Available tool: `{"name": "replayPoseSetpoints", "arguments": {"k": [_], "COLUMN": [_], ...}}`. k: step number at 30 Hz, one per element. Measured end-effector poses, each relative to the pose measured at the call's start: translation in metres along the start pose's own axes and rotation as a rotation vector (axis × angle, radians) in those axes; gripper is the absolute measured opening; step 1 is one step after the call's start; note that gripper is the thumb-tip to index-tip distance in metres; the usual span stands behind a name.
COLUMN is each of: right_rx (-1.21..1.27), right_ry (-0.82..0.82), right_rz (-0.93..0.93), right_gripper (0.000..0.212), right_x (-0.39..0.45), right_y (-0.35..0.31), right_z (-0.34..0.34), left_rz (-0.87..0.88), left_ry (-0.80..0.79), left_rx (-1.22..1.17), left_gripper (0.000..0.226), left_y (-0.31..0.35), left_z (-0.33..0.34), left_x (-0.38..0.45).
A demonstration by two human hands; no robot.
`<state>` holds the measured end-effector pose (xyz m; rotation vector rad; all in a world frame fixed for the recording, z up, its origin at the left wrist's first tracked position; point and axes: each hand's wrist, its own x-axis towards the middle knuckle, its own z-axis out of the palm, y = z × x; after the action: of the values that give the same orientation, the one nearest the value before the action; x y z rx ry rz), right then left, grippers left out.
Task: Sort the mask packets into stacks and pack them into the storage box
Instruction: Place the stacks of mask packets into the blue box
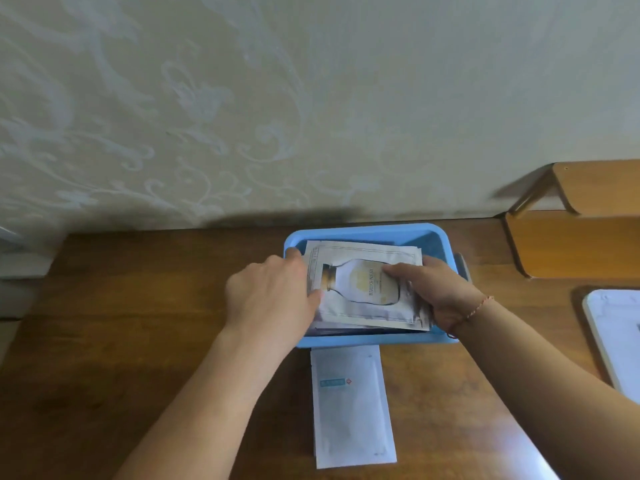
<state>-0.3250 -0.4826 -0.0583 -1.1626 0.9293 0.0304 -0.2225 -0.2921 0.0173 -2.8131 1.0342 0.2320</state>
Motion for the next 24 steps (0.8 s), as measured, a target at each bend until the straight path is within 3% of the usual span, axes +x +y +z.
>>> {"name": "replayPoseSetpoints", "arguments": {"k": [2,4,7,9,11,13,15,18,20,24], "right_rx": [-0.030,-0.063,-0.196,-0.334,-0.427,-0.442,-0.430,-0.434,-0.442,-0.339], "right_ry": [-0.022,-0.056,-0.047,0.014,0.067,0.070,0.092,0.118,0.143,0.084], "right_rz": [-0.021,-0.044,-0.096,-0.123,-0.107,-0.124,-0.143,-0.117,-0.088,-0.030], "right_gripper": [0.018,0.020,0.026,0.043,0.064,0.046,0.030,0.033,0.038,0.027], "right_x": [0.006,0.008,0.008,0.006,0.006,0.004,0.002,0.000,0.000,0.000], "right_y": [0.003,0.004,0.005,0.008,0.014,0.015,0.016,0.018,0.018,0.013], "right_z": [-0.001,-0.001,0.004,0.009,0.008,0.007,0.005,0.007,0.008,0.008], "left_rz": [0.076,0.280,0.547,0.565,0.575,0.603,0.593,0.526,0.537,0.554], "left_ry": [0.125,0.192,0.088,0.058,0.141,0.200,0.121,-0.008,-0.003,0.057], "left_rx": [0.007,-0.219,-0.220,-0.114,-0.063,-0.062,-0.069,-0.060,-0.067,-0.064], "left_gripper": [0.056,0.060,0.067,0.074,0.076,0.077,0.084,0.090,0.088,0.071], "left_y": [0.005,0.007,0.008,0.006,0.004,0.005,0.007,0.007,0.006,0.006], "left_z": [-0.006,-0.001,0.022,0.035,0.041,0.044,0.047,0.053,0.055,0.055], "left_x": [0.008,0.022,0.046,0.052,0.052,0.049,0.048,0.048,0.050,0.057]}}
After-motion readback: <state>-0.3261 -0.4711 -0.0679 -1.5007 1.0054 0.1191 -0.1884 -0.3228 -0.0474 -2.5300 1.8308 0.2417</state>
